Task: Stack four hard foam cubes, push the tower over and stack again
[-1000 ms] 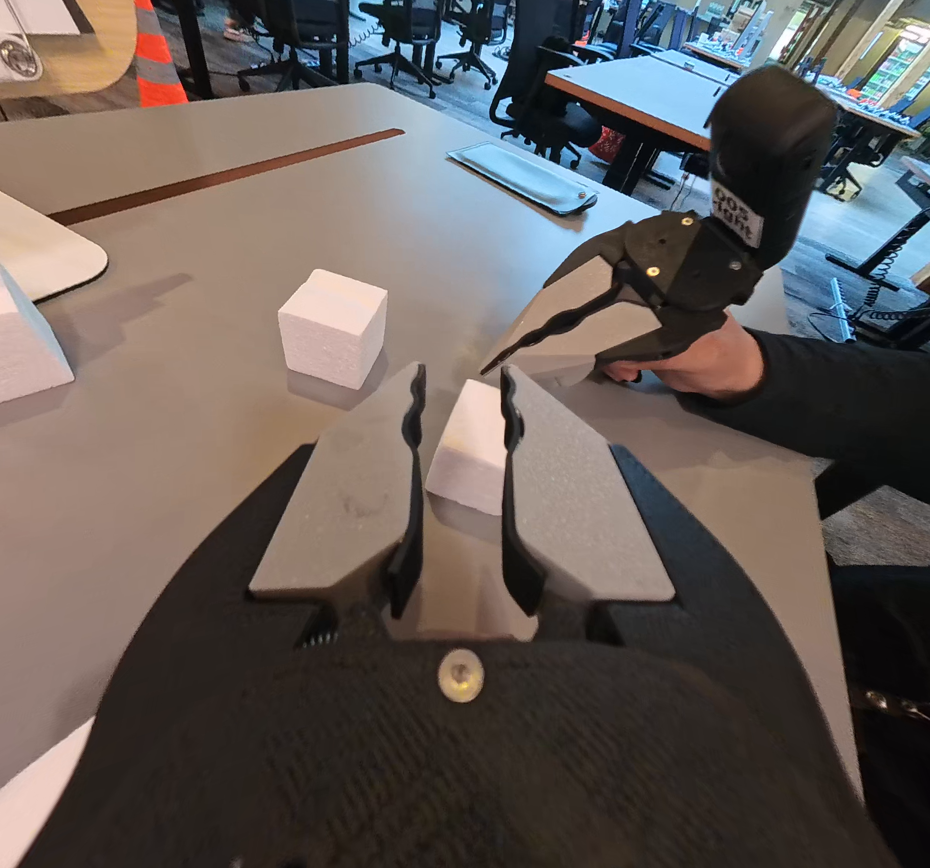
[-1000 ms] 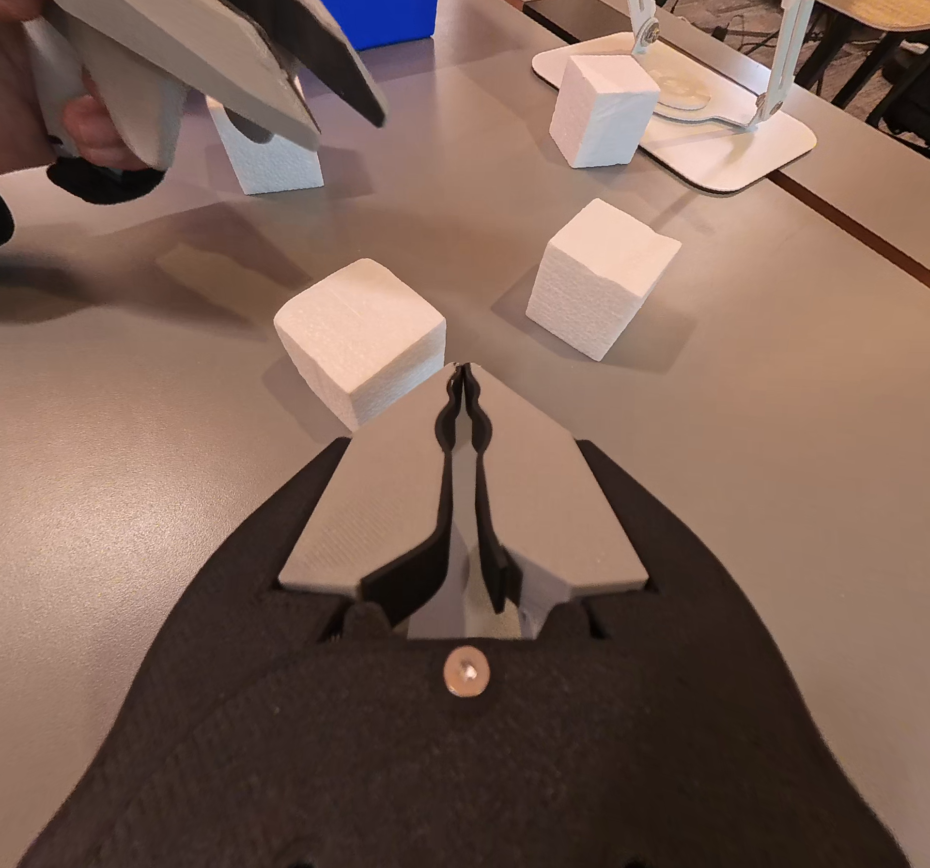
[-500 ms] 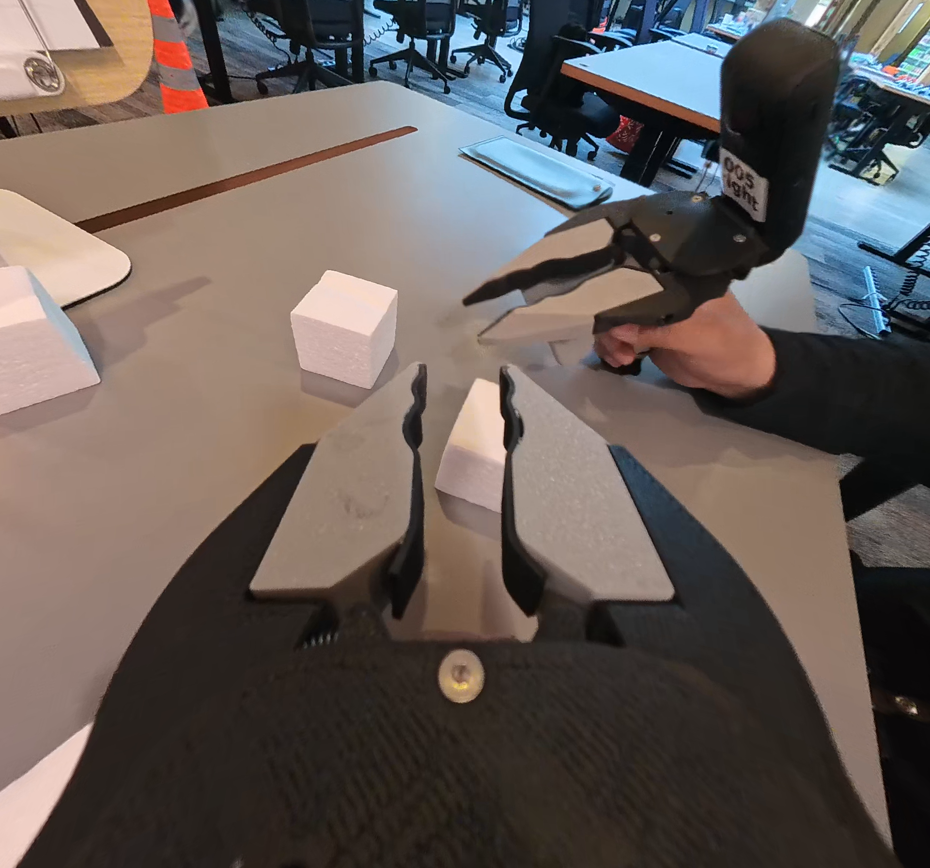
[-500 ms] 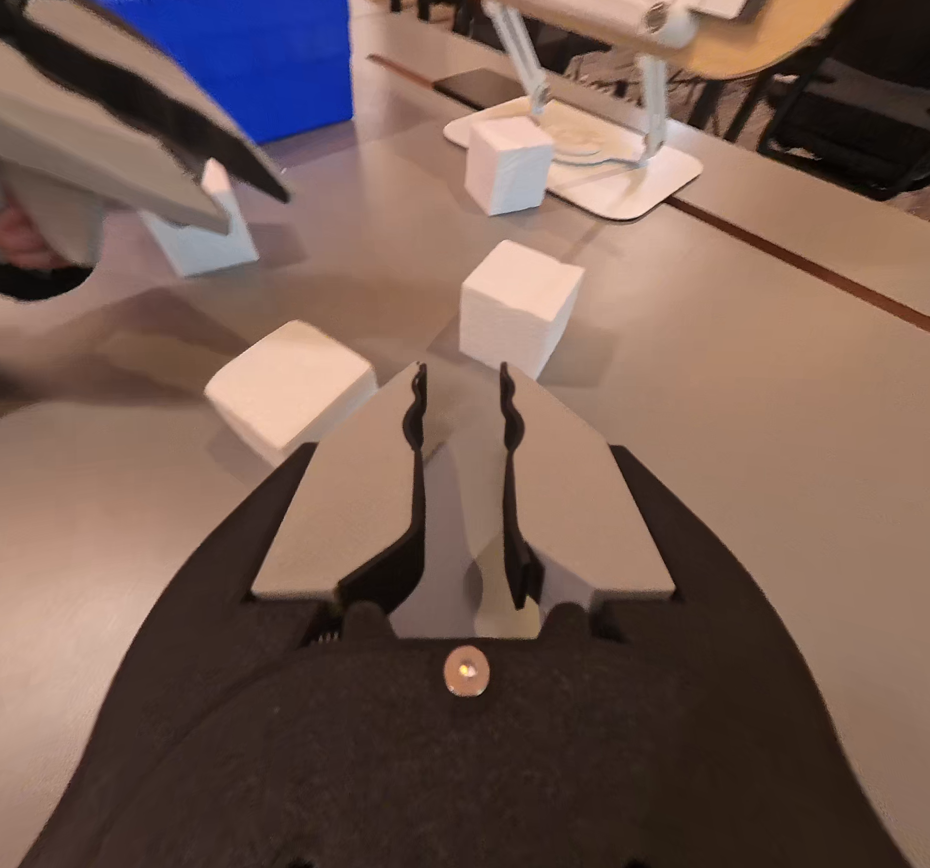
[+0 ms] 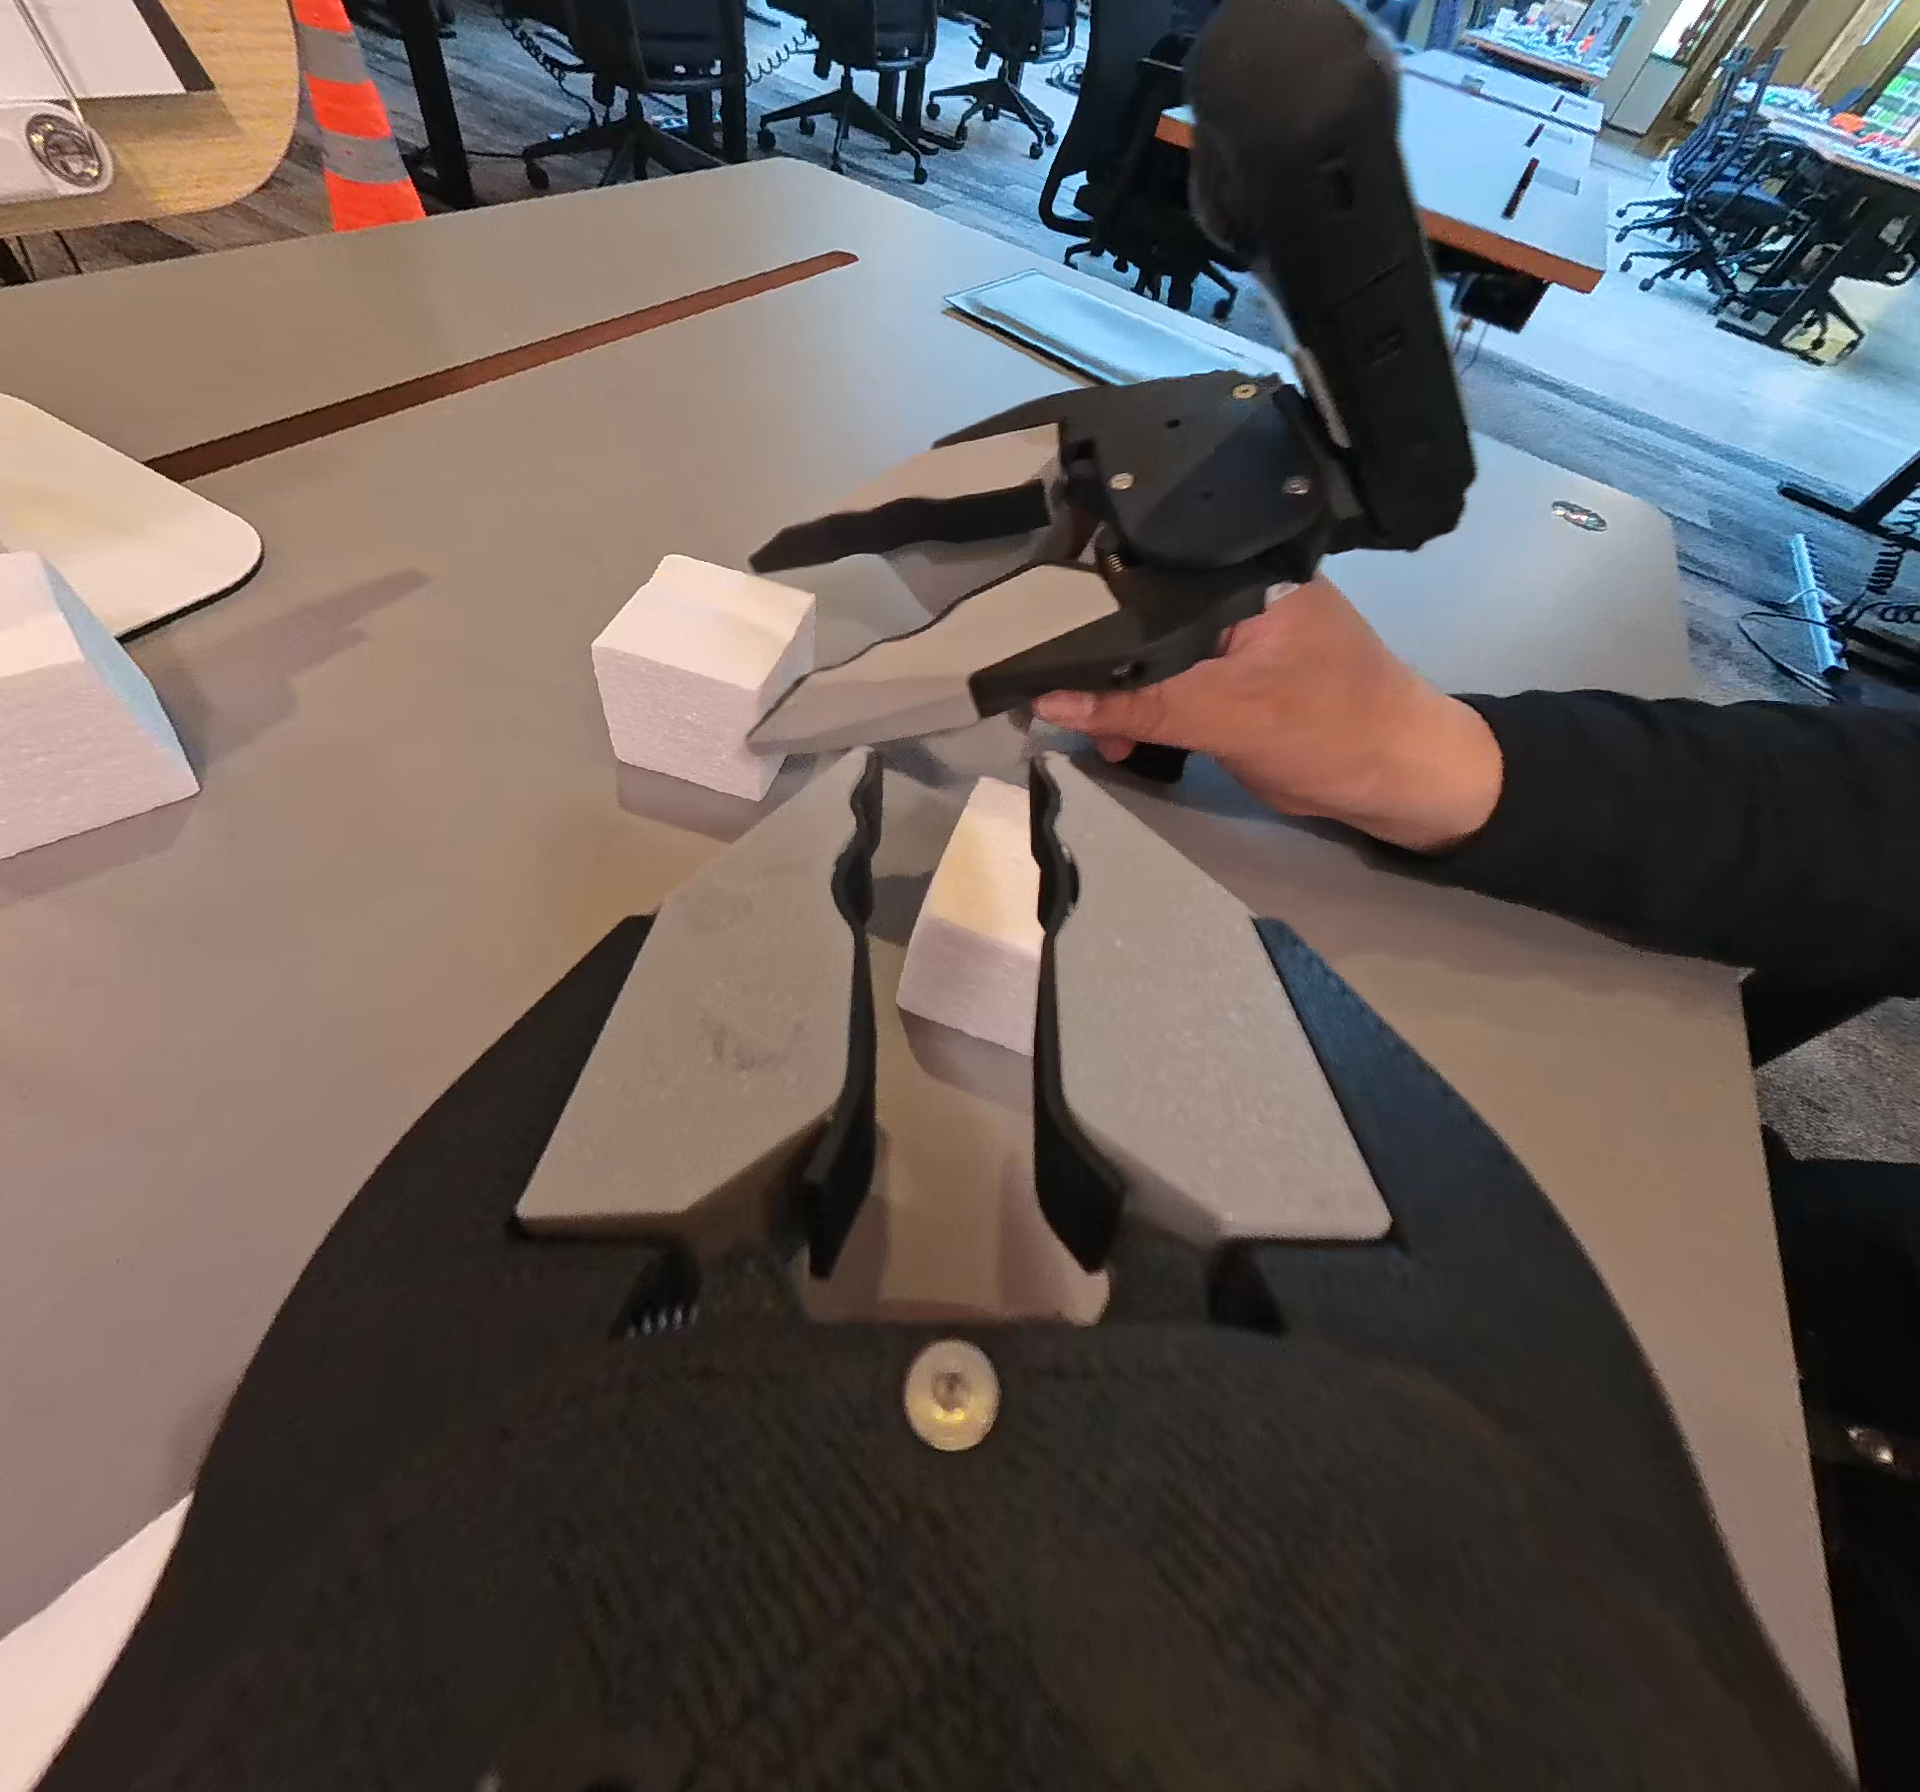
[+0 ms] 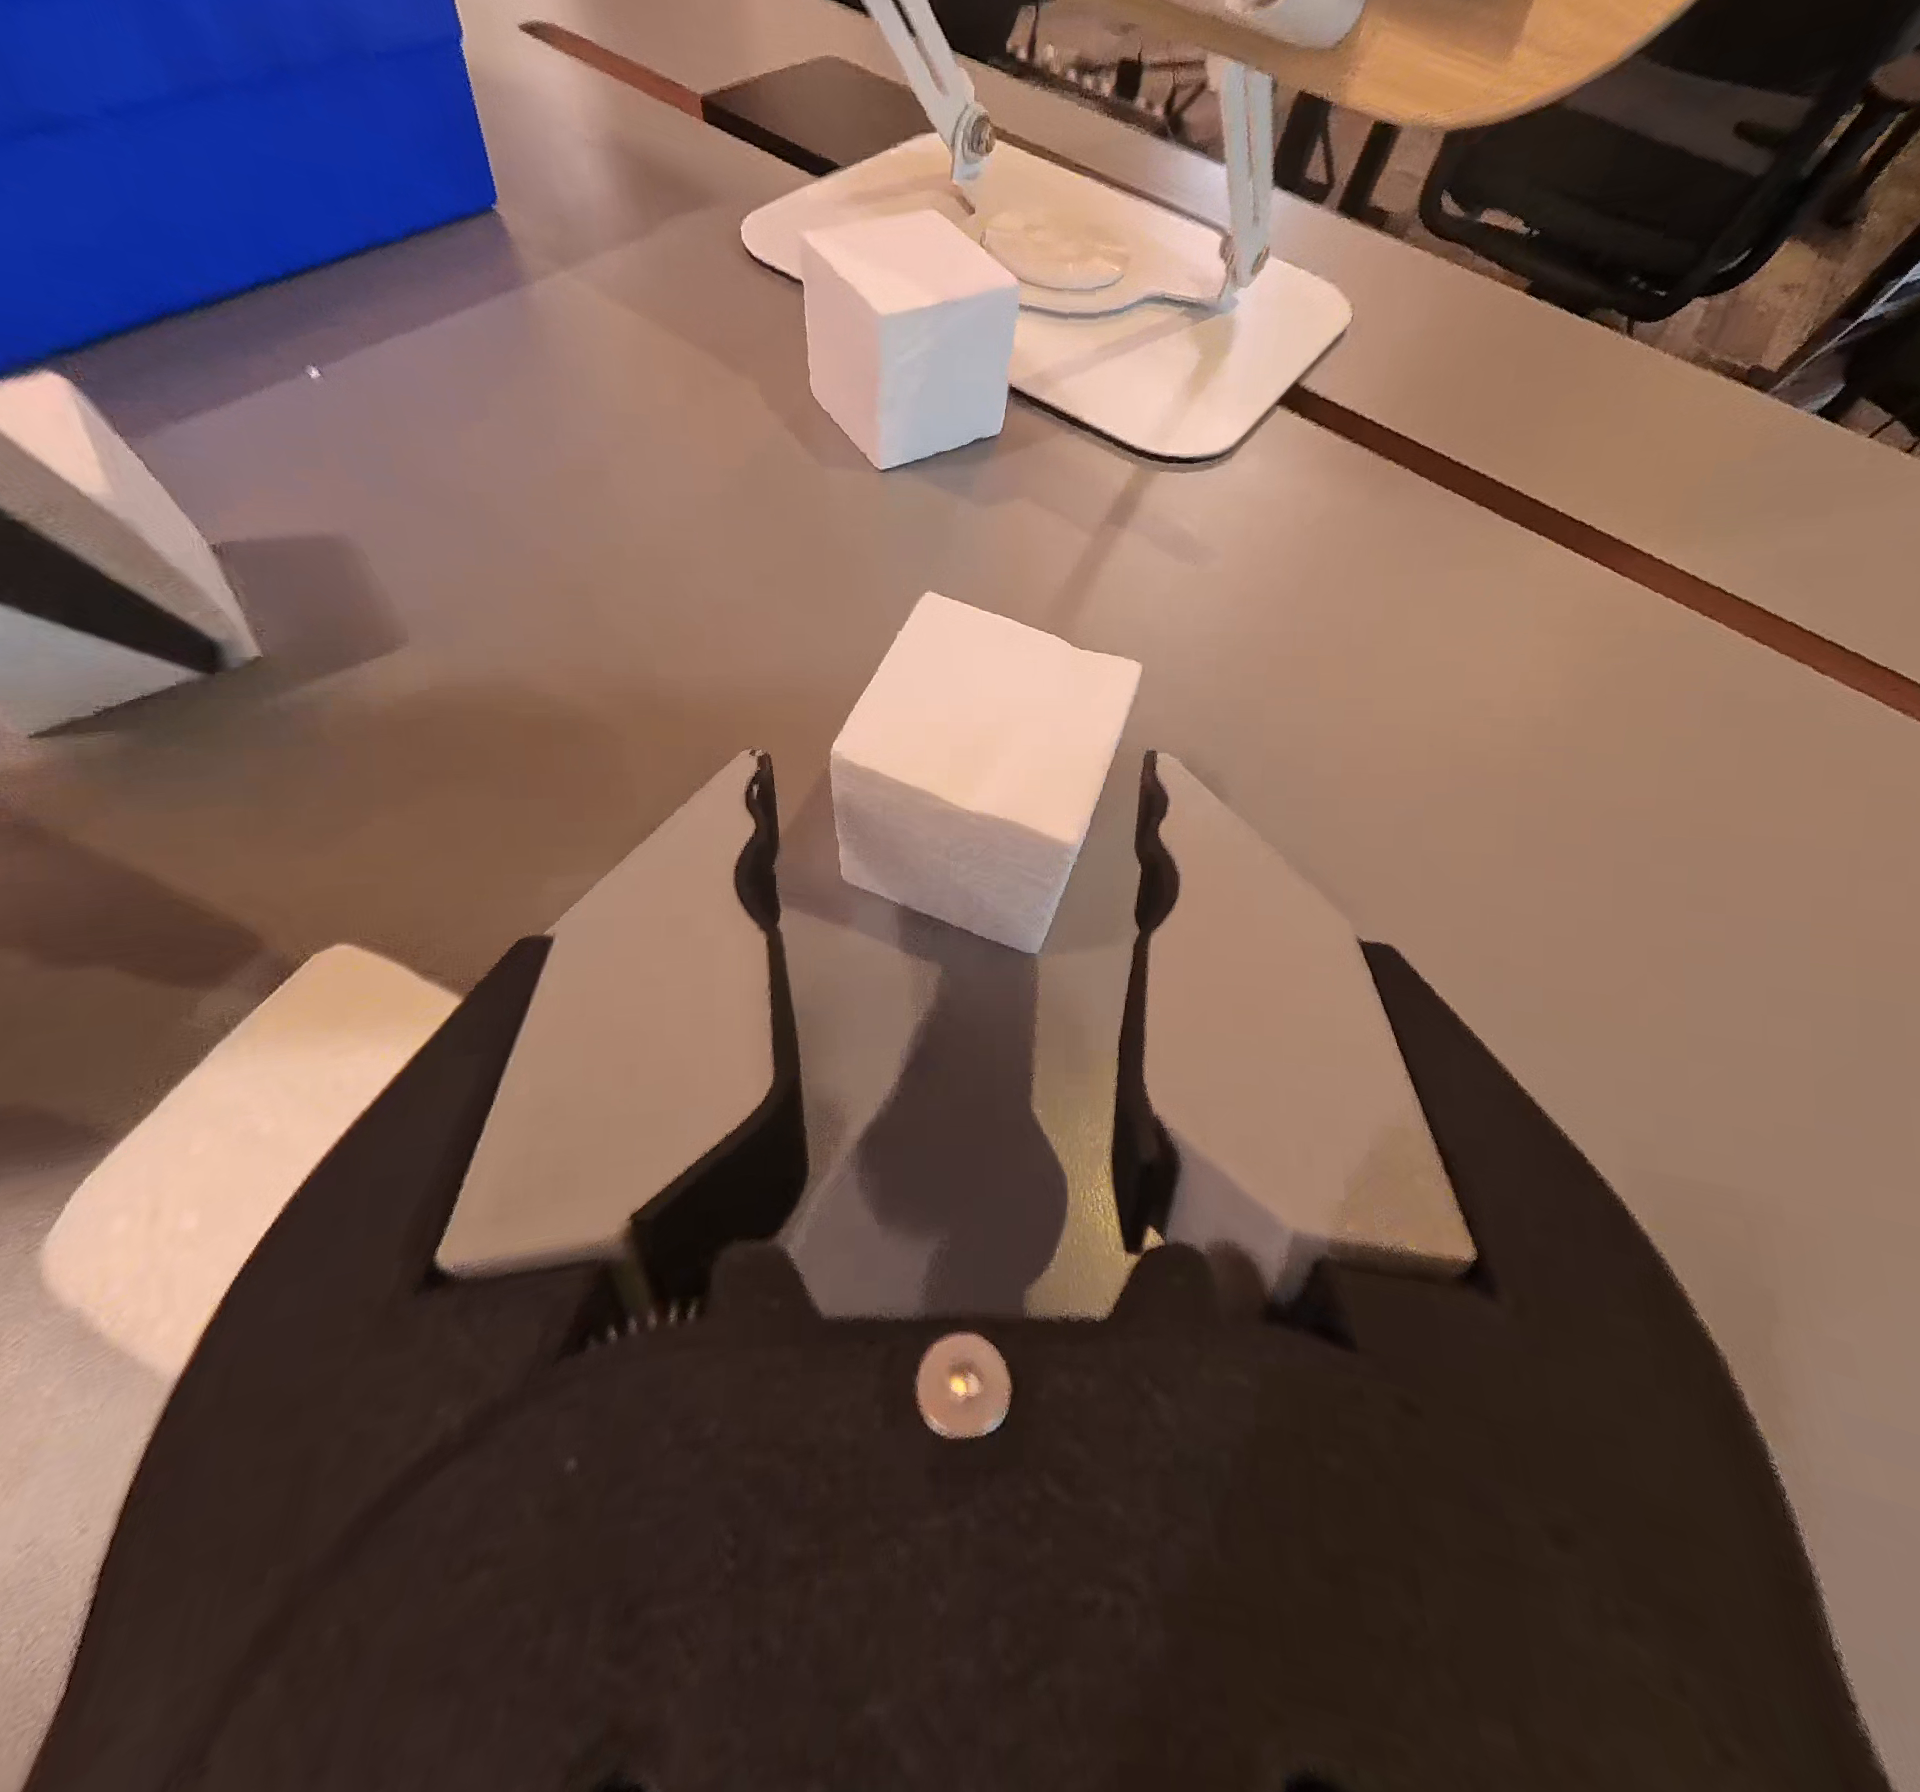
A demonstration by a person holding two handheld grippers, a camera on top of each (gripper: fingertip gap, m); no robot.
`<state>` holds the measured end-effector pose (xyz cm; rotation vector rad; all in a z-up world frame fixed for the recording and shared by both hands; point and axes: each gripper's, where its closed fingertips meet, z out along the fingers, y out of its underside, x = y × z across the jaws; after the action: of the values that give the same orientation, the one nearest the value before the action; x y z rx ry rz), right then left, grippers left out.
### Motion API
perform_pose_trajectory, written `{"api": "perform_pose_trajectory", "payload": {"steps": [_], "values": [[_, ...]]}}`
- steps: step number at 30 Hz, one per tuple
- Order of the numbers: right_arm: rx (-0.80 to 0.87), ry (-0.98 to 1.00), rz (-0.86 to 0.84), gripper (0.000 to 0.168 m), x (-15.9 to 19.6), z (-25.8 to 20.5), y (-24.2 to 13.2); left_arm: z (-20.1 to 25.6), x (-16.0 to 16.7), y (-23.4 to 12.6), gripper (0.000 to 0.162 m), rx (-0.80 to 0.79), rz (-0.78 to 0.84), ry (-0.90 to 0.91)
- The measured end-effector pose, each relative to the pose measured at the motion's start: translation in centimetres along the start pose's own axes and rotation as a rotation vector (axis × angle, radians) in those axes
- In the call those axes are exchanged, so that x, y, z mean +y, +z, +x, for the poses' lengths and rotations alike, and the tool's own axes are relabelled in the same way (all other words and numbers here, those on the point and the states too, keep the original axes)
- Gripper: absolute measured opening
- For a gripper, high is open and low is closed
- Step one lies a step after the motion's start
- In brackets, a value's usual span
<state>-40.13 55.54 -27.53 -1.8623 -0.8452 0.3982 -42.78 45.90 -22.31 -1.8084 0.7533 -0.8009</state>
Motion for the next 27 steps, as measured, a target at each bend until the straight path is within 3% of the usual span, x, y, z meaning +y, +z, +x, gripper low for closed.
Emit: {"api": "perform_pose_trajectory", "payload": {"steps": [2, 4, 8, 17, 21, 27], "values": [[0.012, -0.004, -0.06, 0.068, 0.6, 0.1, 0.9, 0.0, 0.0, 0.0, 0.026, 0.001, 0.001, -0.002], [-0.007, -0.007, -0.094, 0.056, 0.9, -0.1, 1.5, 0.0, 0.1, 0.0, 0.026, 0.003, -0.002, -0.003], [-0.137, 0.002, 0.004, 0.056, -0.7, -1.3, 0.3, 0.0, 0.1, 0.0, 0.026, 0.003, -0.005, -0.001], [-0.577, -0.309, 0.331, 0.056, -6.6, -5.4, -11.0, 0.0, -1.0, -0.9, 0.026, -0.001, 0.051, 0.0], [-0.638, -0.34, 0.365, 0.056, -6.8, -4.8, -13.2, 0.1, 0.3, -0.7, 0.025, 0.052, -0.015, -0.057], [-0.549, -0.327, 0.324, 0.056, -5.7, -2.7, -12.5, -2.4, 2.9, -0.2, 0.019, -0.126, -0.175, 0.0]]}}
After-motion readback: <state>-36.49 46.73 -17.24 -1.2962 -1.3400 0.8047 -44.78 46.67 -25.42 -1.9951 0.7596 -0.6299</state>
